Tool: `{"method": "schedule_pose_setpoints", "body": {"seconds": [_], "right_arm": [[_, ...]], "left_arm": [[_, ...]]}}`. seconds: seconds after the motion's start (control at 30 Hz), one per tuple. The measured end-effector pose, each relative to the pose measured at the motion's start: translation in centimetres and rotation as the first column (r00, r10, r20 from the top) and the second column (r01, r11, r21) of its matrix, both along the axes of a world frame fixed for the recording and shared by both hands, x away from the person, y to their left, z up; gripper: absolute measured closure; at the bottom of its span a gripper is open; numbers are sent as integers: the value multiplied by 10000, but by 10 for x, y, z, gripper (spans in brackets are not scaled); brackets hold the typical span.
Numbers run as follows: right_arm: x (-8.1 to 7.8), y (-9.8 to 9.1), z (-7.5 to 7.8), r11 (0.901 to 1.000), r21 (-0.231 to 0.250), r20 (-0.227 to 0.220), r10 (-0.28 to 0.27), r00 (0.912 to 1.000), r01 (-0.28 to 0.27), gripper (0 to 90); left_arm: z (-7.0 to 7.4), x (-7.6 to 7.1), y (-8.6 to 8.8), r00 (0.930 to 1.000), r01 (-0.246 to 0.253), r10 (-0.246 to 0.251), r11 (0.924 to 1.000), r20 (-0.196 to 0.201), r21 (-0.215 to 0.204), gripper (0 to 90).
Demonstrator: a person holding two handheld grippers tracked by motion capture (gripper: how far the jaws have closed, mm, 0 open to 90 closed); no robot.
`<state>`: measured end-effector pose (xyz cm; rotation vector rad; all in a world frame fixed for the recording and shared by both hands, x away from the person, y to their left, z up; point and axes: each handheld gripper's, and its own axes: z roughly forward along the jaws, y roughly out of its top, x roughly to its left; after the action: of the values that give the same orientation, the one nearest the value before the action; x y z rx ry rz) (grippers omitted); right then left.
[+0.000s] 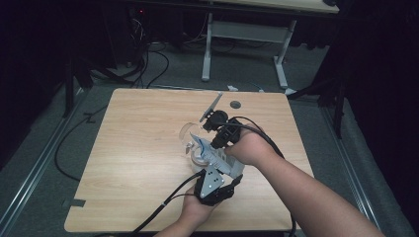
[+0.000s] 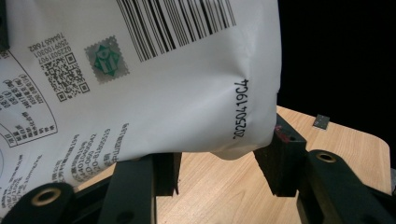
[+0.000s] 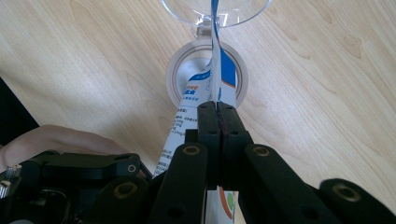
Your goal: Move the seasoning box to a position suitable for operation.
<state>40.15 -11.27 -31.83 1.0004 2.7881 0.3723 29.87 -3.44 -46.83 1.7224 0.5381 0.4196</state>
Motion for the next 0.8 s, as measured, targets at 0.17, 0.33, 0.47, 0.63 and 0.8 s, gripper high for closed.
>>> {"method": "schedule_pose_setpoints", "body": {"seconds": [0.17,0.33,0.47,0.63,0.8], "right_arm": [[-1,0,0,10000,2,43,-27,10000,26,897],[-1,0,0,10000,21,56,-22,10000,22,897],[-1,1,0,10000,23,61,21,10000,-22,897],[-1,1,-2,10000,55,9,52,10000,-52,897],[-3,0,-4,10000,34,-31,17,10000,-17,897]], "left_arm": [[0,0,0,10000,-10,10,10000,27,49,544],[-2,0,1,10000,-39,38,10000,26,35,544],[-4,0,3,10000,-53,52,10000,48,65,544],[-8,-2,4,10000,-48,48,9999,45,131,544],[-12,-3,6,10000,-15,14,9998,46,185,544]]}}
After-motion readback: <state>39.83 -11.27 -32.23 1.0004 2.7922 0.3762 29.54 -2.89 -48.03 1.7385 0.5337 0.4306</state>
